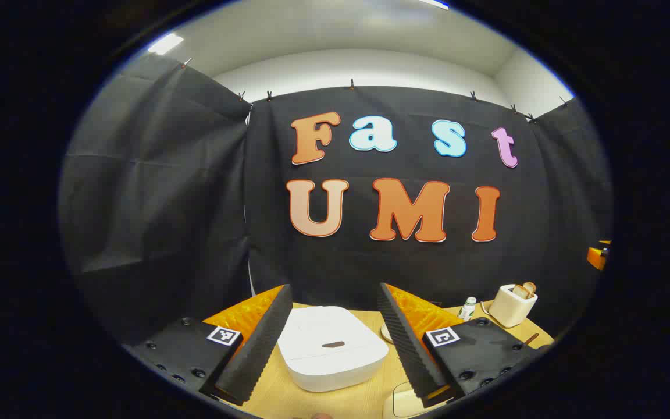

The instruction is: Close the left gripper, press the button to open the rice cooker; take a wooden spoon from the chopstick holder with the right hand, scoop a spoonful of rice and pour it into the rice cooker, then put the wooden spoon back into the chopstick holder.

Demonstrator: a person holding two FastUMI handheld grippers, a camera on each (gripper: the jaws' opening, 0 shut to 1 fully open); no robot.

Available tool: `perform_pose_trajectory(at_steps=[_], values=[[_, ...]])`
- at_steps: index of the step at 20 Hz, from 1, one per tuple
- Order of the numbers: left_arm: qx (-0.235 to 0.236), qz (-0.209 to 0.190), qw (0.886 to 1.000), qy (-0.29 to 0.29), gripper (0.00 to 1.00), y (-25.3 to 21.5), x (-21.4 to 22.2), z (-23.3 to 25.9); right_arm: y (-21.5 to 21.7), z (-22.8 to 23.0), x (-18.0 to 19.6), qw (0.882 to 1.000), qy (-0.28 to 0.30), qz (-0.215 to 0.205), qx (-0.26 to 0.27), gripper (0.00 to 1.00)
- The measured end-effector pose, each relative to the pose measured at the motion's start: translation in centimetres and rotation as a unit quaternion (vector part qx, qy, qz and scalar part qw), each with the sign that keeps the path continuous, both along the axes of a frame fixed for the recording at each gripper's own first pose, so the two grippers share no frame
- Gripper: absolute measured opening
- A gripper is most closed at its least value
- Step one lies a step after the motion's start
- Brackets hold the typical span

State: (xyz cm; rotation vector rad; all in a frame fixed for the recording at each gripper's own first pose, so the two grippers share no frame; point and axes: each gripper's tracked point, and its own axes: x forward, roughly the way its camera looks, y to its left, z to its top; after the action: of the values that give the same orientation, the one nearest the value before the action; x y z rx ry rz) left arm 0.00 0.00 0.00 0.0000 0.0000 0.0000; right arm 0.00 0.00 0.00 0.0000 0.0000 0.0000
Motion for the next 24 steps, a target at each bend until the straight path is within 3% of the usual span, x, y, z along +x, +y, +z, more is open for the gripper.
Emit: perform_pose_trajectory(at_steps=[15, 16, 17, 24], values=[[-0.008, 0.008, 1.000, -0.009, 1.00, 0.3, -0.7, 1.7, 0.1, -0.2, 0.4, 1.000, 0.005, 0.014, -0.010, 0.95], [-0.007, 0.009, 1.000, -0.009, 1.00, 0.5, -0.6, 1.7, 0.1, -0.4, 0.5, 1.000, 0.007, 0.015, -0.009, 1.00], [-0.005, 0.010, 1.000, -0.008, 1.00, 0.4, -0.5, 1.7, 0.2, -0.4, 0.5, 1.000, 0.009, 0.017, -0.007, 0.95], [0.009, 0.005, 1.000, 0.016, 1.00, 0.4, 1.4, 0.2, 0.5, -0.8, 1.0, 1.000, 0.015, 0.019, -0.005, 0.95]])
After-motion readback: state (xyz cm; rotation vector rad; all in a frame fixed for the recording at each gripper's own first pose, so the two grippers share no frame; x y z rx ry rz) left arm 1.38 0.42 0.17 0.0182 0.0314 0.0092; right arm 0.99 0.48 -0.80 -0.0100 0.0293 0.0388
